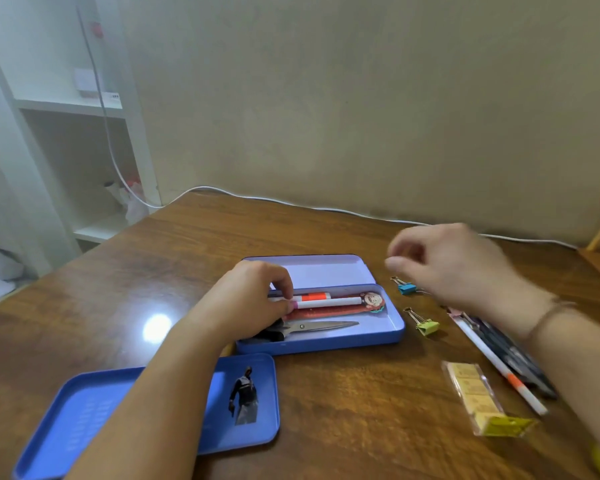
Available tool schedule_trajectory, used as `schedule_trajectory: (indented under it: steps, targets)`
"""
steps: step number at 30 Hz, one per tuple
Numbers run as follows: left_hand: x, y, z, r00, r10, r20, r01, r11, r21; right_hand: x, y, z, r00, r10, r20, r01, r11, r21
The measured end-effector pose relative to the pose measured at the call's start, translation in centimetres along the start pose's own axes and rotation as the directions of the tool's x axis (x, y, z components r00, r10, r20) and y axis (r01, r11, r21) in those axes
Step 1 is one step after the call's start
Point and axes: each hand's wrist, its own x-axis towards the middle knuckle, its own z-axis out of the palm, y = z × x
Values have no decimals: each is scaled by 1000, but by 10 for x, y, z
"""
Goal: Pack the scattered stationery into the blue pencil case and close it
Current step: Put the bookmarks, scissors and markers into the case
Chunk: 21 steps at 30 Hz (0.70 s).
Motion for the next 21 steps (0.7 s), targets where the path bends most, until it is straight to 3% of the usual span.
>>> schedule_trajectory:
  steps: [2,6,10,15,21]
  targets:
    - [0,-1,0,1000,13,4,-13,1000,10,-20,26,-24,995,91,37,-94,992,86]
    - [1,0,0,1000,10,16,-11,999,42,-71,45,-30,912,303,276,-255,947,-196]
    - [0,1,-1,1000,-11,28,10,1000,25,-96,47,-10,878,404,258,-314,891,-327]
    - [1,1,0,1000,-6,30,6,1000,16,-99,46,-2,859,450,246,-374,878,-299]
    - [3,-1,2,999,17,38,-17,1000,15,-93,41,-4,823,465,326,-392,881,-265]
